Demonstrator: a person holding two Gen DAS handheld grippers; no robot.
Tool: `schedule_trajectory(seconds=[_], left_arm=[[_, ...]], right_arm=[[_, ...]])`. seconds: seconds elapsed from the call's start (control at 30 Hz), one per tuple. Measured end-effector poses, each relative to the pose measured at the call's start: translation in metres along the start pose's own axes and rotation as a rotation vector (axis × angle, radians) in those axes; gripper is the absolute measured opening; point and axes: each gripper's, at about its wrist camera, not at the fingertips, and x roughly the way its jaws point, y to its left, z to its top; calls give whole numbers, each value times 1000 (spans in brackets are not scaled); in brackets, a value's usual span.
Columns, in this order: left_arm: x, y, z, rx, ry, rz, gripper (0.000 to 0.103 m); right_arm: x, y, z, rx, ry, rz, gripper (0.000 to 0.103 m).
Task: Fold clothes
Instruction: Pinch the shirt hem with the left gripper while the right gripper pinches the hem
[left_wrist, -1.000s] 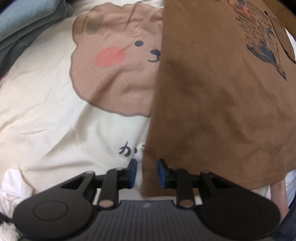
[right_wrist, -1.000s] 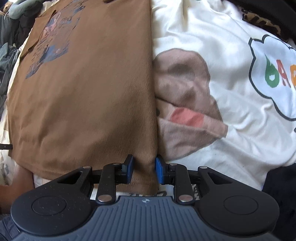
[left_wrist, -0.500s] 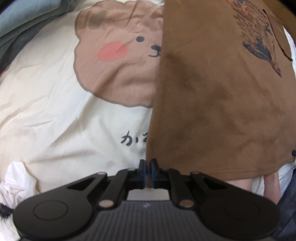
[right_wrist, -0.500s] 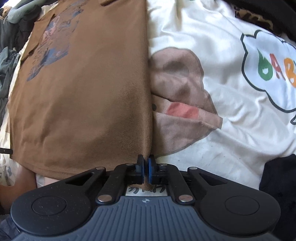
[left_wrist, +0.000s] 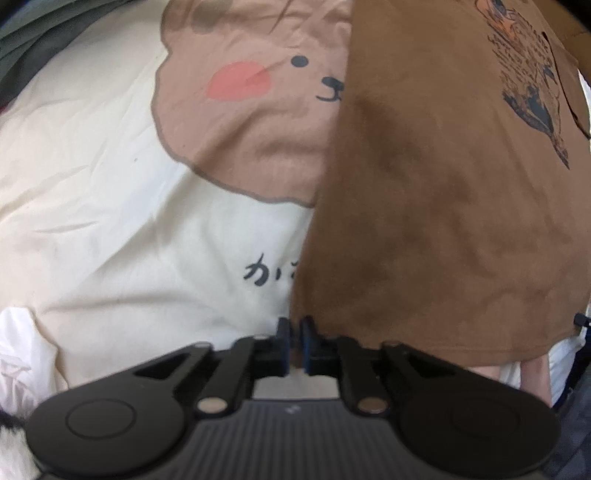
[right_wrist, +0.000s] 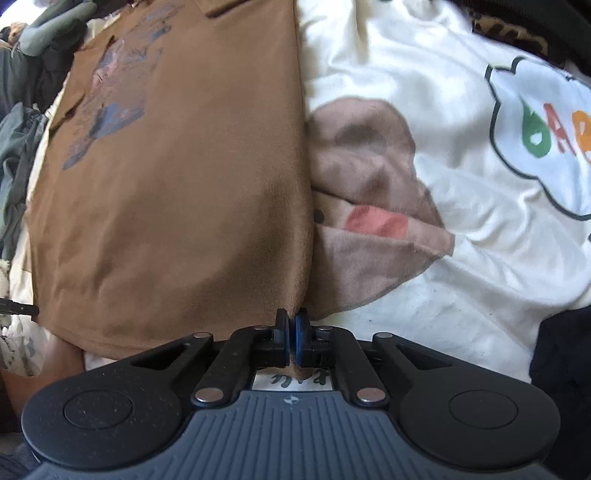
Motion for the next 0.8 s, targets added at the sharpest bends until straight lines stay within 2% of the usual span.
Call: schedule_trajectory(seconds=[0.23, 0.43, 0.53, 0.8], left_arm=[[-42, -13, -5, 16, -69, -49, 4], [-72, -28, 30, 19, -130, -67, 4], [-76, -23, 19, 9, -163, -59, 4], [-64, -18, 43, -16, -234, -75, 3]], right_arm=[[-31, -3, 7, 56, -76, 40, 1], [-51, 0, 23, 38, -130, 56, 0], [-57, 0, 33, 44, -157, 66, 0], [-71, 10, 49, 47, -209, 81, 0]])
